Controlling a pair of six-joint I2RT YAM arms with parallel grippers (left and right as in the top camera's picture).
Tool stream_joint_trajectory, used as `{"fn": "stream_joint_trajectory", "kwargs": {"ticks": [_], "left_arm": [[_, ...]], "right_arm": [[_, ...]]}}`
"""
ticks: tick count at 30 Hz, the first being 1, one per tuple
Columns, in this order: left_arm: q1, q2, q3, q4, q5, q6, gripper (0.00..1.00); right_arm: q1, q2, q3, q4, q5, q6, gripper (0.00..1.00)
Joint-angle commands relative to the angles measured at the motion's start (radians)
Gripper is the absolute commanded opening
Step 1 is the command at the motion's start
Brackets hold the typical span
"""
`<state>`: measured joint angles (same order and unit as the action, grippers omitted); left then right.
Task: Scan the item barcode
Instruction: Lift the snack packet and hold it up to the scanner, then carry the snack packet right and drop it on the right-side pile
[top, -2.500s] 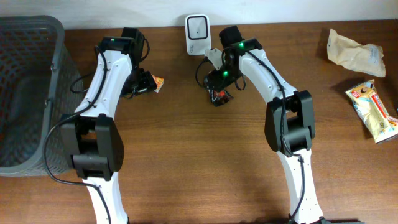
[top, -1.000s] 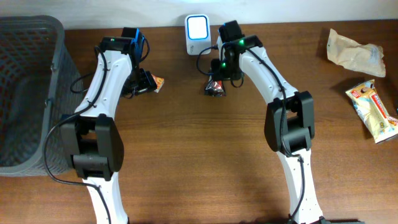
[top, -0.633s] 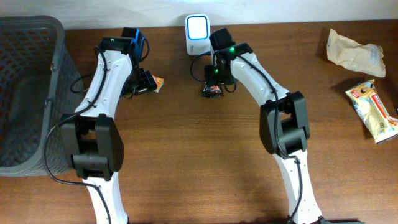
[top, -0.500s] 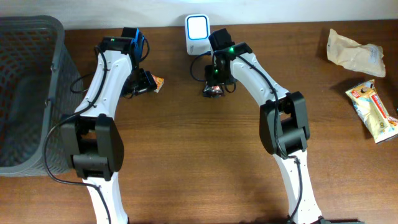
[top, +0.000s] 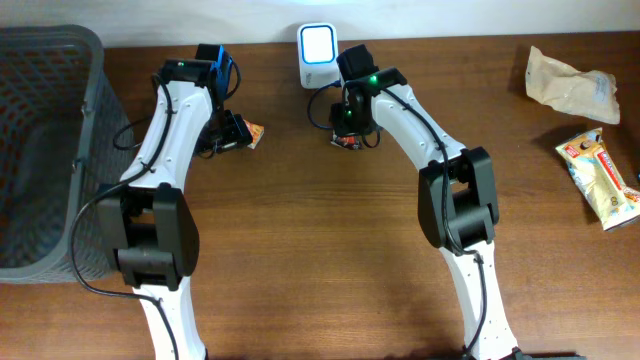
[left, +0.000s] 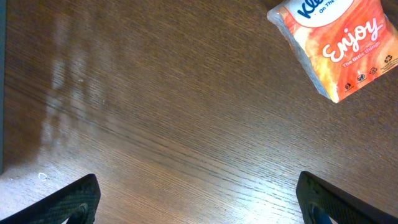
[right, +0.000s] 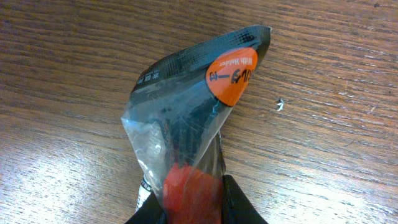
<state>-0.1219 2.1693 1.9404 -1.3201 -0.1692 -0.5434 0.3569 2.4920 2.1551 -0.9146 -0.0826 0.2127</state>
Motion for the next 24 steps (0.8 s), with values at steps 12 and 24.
{"fn": "stream_joint_trajectory", "kwargs": {"ticks": [12,24], "left_arm": [[0.000,-0.002,0.005,-0.001,-0.004,-0.010,0.99],[0.000,-0.002,0.005,-0.001,-0.004,-0.010,0.99]], "right_arm": [[0.003,0.018,0.240,-0.035,0.009,0.006,0.04],[0.016,0.019,0.298,0.428,0.176,0.008,0.04]]}}
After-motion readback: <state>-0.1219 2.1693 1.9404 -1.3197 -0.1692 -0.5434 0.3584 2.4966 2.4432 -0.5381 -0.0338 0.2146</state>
